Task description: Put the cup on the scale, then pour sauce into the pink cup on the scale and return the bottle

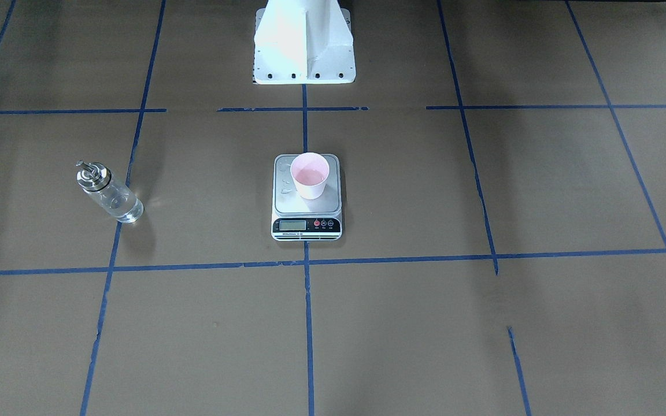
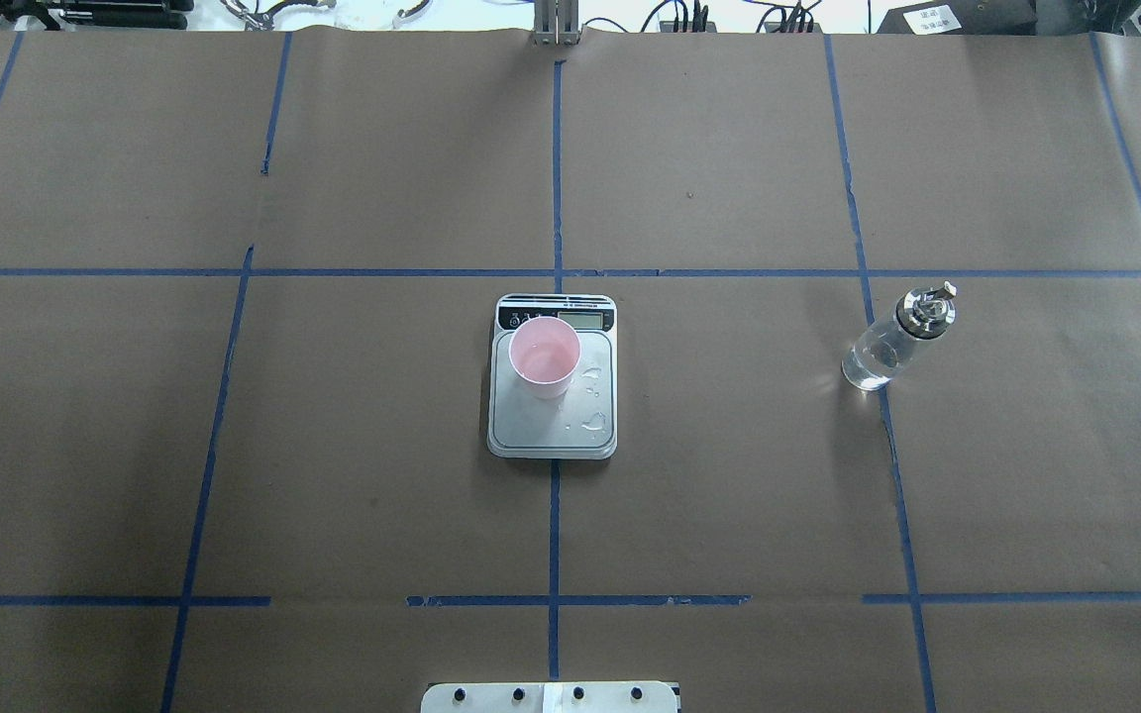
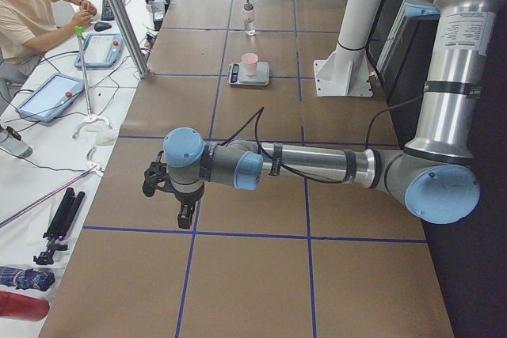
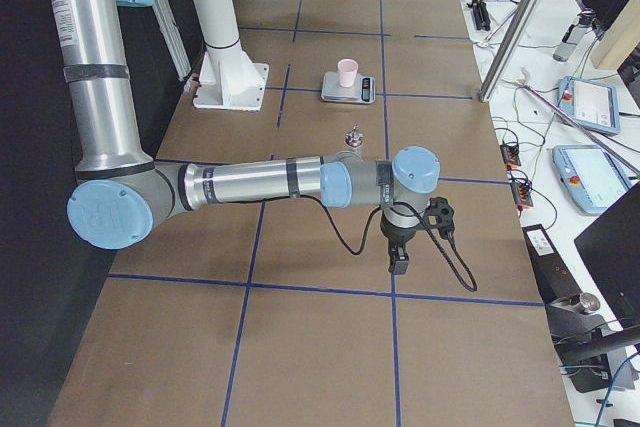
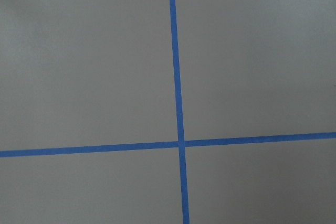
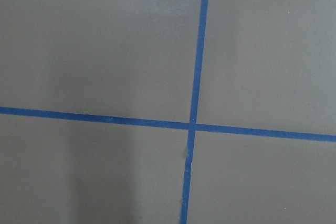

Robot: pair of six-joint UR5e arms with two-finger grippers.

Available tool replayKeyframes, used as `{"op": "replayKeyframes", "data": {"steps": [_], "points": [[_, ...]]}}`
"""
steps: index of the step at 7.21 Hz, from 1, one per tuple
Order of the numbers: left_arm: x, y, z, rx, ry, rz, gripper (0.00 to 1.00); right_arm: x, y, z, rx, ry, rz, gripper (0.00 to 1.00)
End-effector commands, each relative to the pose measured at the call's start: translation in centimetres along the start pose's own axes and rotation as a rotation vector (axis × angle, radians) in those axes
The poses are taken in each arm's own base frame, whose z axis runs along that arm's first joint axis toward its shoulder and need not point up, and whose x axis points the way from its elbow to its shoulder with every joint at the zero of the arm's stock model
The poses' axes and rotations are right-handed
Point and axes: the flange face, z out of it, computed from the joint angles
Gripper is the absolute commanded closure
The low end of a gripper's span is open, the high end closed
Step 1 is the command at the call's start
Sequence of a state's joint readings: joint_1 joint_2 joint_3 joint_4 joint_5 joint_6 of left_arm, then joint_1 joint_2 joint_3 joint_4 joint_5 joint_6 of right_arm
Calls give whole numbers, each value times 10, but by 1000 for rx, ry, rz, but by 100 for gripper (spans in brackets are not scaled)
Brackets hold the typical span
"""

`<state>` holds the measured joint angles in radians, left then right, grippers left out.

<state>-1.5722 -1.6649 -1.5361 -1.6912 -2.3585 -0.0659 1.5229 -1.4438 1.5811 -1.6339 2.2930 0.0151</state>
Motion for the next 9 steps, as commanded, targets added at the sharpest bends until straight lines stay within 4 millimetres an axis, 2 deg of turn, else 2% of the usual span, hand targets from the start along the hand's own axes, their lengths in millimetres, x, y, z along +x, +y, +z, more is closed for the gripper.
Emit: {"op": "replayKeyframes", "data": {"steps": [1, 2, 3, 4, 5, 6, 7, 9], "points": [[-1, 6, 19, -41, -7, -7, 0, 6, 6, 7, -13, 6, 22, 0], [-7, 16, 22, -93, -25, -53, 0, 6, 7, 8, -15, 0, 23, 0], [-9, 17, 22, -144, -29, -74, 0, 2, 5, 13, -24, 2, 16, 0], [-7, 19, 20, -152, -21, 10, 0, -2, 3, 15, -27, 2, 7, 0], [-6, 17, 20, -187, -25, 1, 0, -6, 1, 14, -26, -2, -1, 0], [0, 3, 18, -216, -44, 0, 0, -10, 0, 19, -34, 1, -8, 0], [-7, 13, 23, -234, -37, 31, 0, -12, -2, 20, -36, 1, -12, 0], [-6, 12, 23, -235, -38, 42, 0, -10, -1, 23, -43, -4, -8, 0]]}}
